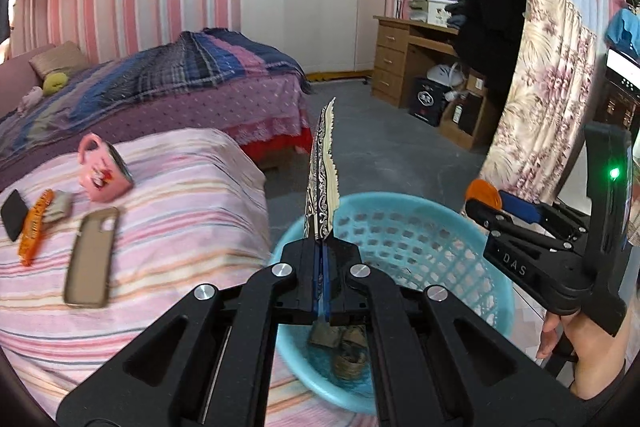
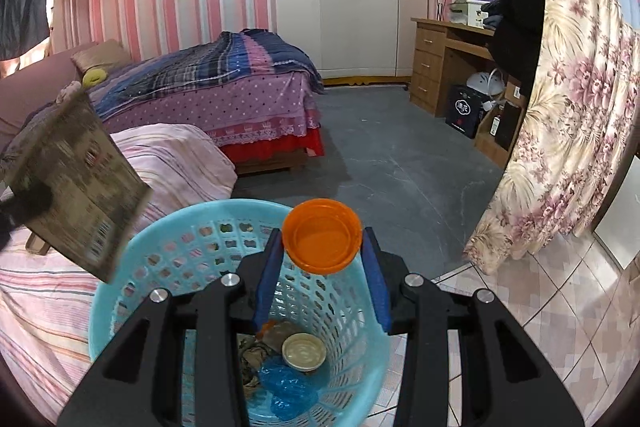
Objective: Collect trash
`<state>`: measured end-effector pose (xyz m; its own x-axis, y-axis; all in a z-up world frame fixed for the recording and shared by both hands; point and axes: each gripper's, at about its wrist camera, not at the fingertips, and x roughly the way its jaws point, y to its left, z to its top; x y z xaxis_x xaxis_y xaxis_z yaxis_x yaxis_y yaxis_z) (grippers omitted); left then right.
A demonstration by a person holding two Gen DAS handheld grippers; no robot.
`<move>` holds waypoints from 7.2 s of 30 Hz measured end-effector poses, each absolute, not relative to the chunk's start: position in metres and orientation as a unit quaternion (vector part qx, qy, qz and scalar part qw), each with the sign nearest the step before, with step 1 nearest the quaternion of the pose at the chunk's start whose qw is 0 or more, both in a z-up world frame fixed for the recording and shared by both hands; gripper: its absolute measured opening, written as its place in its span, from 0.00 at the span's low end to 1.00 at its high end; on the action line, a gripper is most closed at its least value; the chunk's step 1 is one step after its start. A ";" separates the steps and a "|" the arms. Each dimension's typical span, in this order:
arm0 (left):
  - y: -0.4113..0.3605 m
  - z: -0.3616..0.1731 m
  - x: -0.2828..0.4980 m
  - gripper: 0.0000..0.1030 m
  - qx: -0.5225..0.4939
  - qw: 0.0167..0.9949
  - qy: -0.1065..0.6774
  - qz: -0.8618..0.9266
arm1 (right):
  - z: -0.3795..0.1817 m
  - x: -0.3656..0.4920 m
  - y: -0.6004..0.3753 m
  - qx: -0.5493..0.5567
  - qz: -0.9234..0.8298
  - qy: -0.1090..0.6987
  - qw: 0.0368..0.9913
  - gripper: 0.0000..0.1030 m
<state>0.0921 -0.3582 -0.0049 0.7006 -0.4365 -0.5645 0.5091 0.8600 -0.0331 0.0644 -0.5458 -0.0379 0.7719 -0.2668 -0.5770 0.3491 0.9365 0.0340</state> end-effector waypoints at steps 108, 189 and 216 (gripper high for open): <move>0.120 -0.020 0.223 0.15 0.060 0.933 0.330 0.132 | -0.050 0.291 -0.092 -0.105 0.121 0.356 0.921 0.41; -0.310 -0.041 0.110 0.92 0.090 0.944 0.269 -0.170 | -0.035 0.062 -0.529 0.049 -0.142 0.294 0.944 0.42; -0.096 -0.006 0.021 0.95 0.060 0.969 0.236 -0.036 | -0.014 0.039 -0.380 0.053 -0.066 0.273 0.958 0.96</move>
<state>0.0213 -0.0962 -0.0056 0.8864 -0.0415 -0.4610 0.0982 0.9902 0.0997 0.0395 -0.3802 -0.0138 0.8428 -0.0973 -0.5294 0.1547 0.9858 0.0651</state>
